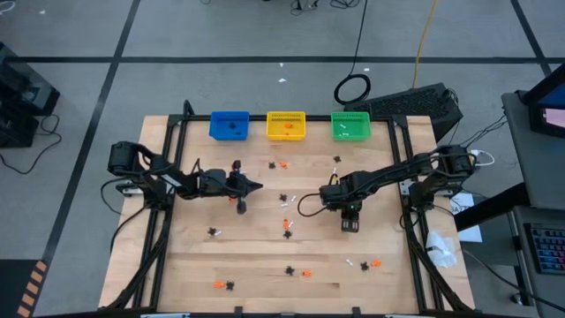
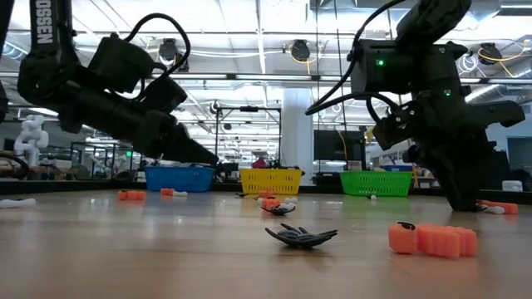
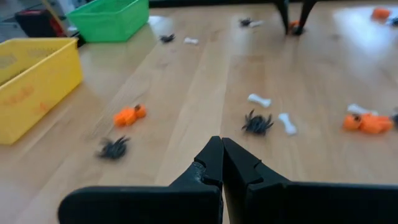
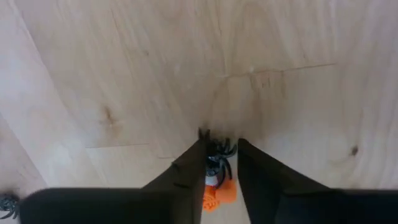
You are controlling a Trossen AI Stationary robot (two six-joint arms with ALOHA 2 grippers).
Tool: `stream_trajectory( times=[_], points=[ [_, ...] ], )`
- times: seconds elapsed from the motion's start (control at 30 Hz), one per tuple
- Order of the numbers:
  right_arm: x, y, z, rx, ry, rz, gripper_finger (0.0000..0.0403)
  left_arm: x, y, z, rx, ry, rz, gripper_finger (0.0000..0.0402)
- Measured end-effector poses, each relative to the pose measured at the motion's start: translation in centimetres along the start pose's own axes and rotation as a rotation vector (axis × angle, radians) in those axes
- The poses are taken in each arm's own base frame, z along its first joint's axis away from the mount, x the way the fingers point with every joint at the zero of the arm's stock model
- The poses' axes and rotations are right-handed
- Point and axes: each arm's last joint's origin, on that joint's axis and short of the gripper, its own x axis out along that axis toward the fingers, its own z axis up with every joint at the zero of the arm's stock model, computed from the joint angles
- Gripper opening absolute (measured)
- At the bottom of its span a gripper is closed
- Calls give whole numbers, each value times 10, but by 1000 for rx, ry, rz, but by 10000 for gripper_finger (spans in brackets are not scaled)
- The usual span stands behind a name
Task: Sort Halloween decoration
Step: Put the black spider toy into the blue bin
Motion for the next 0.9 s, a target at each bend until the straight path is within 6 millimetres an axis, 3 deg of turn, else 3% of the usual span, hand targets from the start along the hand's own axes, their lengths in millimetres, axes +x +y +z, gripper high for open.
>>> stream_trajectory(
  times=[0.27,0.47,0.6,0.9],
  points=[
    [-12,4,-4,-25,-14,47,5,-15,1,-12,-28,-7,22,0],
    [-37,5,-1,-50,-229,16,0,-35,2,-18,-37,-90,26,0],
    [-48,6,13,-79,-422,3,0,-49,3,-22,-43,-128,29,0],
    [-68,-1,63,-159,-937,-46,0,-49,3,-21,-37,-138,30,0]
  ],
)
